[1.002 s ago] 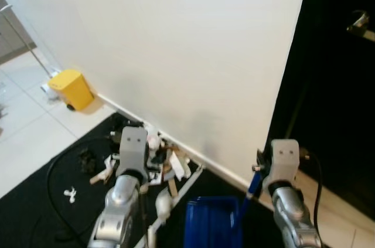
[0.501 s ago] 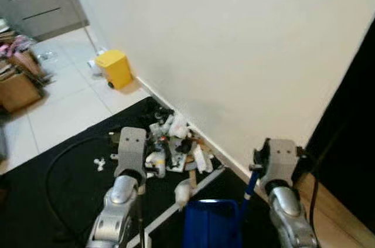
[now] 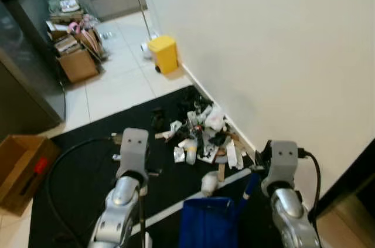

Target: Sweep floor

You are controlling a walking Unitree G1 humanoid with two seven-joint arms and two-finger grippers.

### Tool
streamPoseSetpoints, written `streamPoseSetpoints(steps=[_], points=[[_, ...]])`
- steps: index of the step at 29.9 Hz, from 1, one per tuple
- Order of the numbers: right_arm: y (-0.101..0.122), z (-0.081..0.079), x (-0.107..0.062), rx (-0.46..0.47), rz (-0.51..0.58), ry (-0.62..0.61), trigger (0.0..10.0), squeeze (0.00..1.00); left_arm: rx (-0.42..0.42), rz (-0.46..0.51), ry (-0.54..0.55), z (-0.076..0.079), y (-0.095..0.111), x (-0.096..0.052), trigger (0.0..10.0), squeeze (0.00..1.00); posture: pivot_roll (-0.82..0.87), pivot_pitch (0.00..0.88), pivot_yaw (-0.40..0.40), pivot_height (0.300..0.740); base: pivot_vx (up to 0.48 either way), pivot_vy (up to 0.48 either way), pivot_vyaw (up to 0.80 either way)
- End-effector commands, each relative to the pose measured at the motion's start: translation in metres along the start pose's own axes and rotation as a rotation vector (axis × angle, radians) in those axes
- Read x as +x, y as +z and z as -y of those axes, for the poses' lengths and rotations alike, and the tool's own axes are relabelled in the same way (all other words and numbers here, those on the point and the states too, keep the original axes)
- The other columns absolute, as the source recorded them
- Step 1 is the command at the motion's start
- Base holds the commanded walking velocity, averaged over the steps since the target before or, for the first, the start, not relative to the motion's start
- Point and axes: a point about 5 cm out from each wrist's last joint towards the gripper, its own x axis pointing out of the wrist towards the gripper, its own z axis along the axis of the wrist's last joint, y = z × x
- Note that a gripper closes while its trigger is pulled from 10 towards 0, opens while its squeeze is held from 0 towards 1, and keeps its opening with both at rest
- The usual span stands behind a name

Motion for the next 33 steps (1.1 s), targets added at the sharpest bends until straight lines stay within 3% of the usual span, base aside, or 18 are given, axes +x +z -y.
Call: streamPoseSetpoints(steps=[1, 33], points=[[0.0020, -0.0043, -0.0007, 0.002, 0.017, 0.013, 10.0, 0.00, 0.023, -0.007, 0.018, -0.0054, -0.0015, -0.0014, 10.0, 0.00, 0.00, 0.067, 0.082, 0.740, 0.000, 0.000, 0.78], [0.0020, -0.0025, -0.0003, 0.003, 0.015, -0.007, 10.0, 0.00, 0.019, -0.006, 0.018, -0.0042, -0.0010, -0.0004, 10.0, 0.00, 0.00, 0.068, 0.080, 0.740, 0.000, 0.000, 0.78]])
